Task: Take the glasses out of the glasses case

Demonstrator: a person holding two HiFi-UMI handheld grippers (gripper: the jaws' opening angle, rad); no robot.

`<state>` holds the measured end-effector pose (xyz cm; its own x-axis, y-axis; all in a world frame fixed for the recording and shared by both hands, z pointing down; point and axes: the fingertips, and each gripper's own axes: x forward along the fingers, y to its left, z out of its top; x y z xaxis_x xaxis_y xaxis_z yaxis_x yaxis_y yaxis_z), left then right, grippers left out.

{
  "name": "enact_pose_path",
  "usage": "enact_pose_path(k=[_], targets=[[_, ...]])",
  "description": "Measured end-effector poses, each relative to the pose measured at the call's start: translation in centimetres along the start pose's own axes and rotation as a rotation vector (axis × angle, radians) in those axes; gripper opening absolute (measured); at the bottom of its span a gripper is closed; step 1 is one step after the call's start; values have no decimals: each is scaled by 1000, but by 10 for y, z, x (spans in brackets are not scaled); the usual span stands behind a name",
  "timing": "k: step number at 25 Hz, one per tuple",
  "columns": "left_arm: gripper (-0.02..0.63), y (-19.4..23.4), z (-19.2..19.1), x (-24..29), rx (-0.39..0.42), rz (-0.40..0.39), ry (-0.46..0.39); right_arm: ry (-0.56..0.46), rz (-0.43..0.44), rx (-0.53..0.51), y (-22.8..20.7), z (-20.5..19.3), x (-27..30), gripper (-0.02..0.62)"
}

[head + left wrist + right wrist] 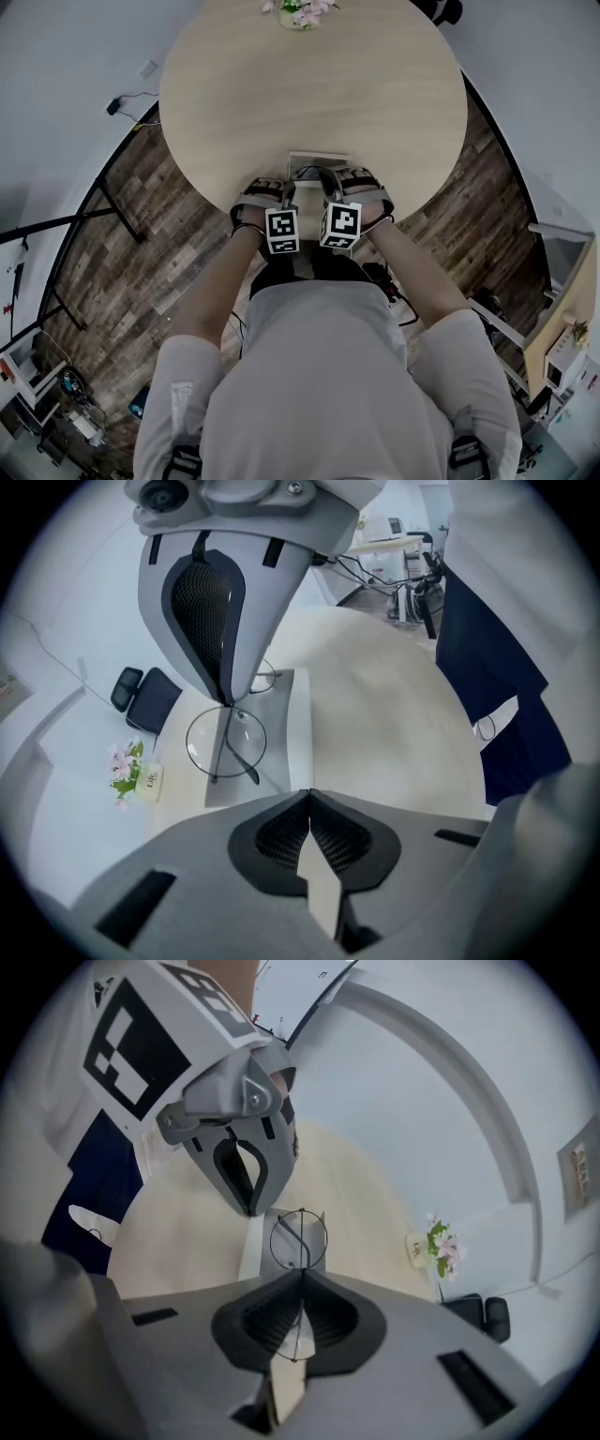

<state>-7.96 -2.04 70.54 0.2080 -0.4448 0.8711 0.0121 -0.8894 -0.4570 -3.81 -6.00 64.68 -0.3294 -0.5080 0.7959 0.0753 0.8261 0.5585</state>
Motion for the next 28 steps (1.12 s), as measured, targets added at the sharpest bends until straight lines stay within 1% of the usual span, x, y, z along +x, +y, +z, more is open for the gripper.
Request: enact_pose_path(k=[5,9,12,15,18,25,28], targets=[[5,0,1,0,5,-11,-6,10,-14,39,-4,-30,-20,18],[5,1,2,2,10,-14,-2,34,-14,74,-5,-65,-32,18],[5,1,1,1,14,-14,1,61,-13,79,-2,-93,-35,18],[5,2,1,1,16,-9,4,96,1,93,2,-121,-32,18],[5,2,2,2,23,-11,11,125,34,103,9,-143,-26,18],[5,0,2,3,23,-28,32,130,106,89,26,-164,-13,18],[5,1,3,3,23,-29,33,120,128,57,30,-165,-9,18]])
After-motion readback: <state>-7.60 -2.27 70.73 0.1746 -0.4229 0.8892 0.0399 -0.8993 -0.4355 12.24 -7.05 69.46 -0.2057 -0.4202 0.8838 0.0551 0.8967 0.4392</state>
